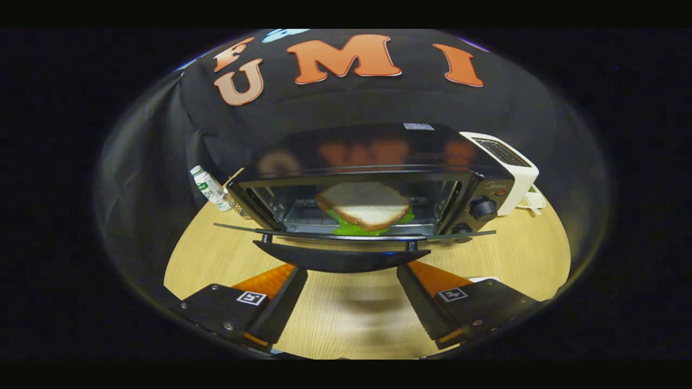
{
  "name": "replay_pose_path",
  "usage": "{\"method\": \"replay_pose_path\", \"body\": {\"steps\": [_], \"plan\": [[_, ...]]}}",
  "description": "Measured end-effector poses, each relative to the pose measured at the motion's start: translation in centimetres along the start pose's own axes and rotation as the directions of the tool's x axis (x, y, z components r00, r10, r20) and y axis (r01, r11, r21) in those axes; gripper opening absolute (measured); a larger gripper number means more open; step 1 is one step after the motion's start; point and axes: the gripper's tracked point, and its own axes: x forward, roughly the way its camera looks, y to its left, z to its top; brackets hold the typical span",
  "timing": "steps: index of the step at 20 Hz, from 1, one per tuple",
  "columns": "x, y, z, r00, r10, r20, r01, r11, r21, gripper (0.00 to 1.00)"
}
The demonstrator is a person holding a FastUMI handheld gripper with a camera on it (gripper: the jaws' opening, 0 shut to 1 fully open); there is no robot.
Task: Open the toaster oven, put the food inside, and close the toaster oven door.
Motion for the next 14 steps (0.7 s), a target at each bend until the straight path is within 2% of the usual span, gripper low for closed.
{"method": "replay_pose_path", "body": {"steps": [8, 11, 14], "plan": [[-0.9, -1.6, 5.2, 0.992, -0.029, 0.121, 0.027, 0.999, 0.020, 0.99], [-3.5, -1.6, 7.5, 0.980, -0.015, 0.201, 0.015, 1.000, 0.005, 0.99], [-7.3, -1.8, 10.7, 0.949, -0.004, 0.315, 0.014, 0.999, -0.029, 0.98]]}}
